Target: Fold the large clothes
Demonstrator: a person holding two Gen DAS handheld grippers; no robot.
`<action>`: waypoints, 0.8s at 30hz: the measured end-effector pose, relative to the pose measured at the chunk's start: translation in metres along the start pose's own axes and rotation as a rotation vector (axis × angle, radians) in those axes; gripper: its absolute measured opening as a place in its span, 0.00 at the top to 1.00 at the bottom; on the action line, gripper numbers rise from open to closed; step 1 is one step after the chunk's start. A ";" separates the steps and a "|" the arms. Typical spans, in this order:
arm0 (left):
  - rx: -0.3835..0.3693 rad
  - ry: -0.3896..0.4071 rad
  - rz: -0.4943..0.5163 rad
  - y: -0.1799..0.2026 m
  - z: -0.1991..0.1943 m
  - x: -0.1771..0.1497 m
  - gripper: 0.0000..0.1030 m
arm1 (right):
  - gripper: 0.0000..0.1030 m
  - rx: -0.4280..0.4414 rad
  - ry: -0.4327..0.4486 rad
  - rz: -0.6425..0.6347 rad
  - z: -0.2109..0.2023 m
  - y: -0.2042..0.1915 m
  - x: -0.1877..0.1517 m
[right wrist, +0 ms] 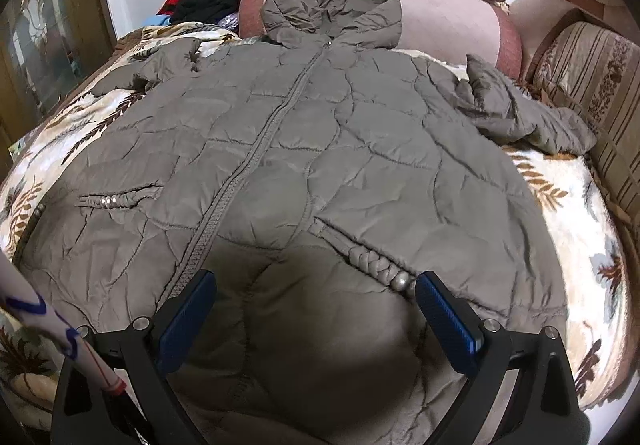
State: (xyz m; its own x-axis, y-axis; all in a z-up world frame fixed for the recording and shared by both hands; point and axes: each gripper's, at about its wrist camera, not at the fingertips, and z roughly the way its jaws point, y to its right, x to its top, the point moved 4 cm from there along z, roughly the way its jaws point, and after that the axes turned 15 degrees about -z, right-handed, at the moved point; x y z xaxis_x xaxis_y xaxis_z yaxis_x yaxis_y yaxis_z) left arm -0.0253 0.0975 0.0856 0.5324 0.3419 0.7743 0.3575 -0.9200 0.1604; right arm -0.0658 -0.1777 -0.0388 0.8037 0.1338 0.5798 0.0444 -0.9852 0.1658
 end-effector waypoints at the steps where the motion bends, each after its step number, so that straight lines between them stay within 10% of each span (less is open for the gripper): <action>1: -0.001 0.013 -0.004 0.002 -0.001 0.000 0.12 | 0.01 -0.007 0.006 0.000 -0.002 0.001 0.001; 12: -0.051 -0.100 0.086 0.013 0.022 -0.013 0.11 | 0.01 -0.057 -0.011 0.035 -0.019 0.019 0.018; 24: -0.134 -0.180 0.031 -0.012 0.052 -0.003 0.11 | 0.01 0.089 -0.008 0.082 -0.030 -0.021 0.111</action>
State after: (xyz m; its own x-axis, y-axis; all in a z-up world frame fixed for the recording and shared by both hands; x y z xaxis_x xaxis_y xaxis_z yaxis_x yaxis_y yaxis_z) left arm 0.0083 0.1174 0.0494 0.6742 0.3311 0.6601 0.2405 -0.9436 0.2277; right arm 0.0045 -0.1385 0.0458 0.8113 0.0518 0.5824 0.0306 -0.9985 0.0462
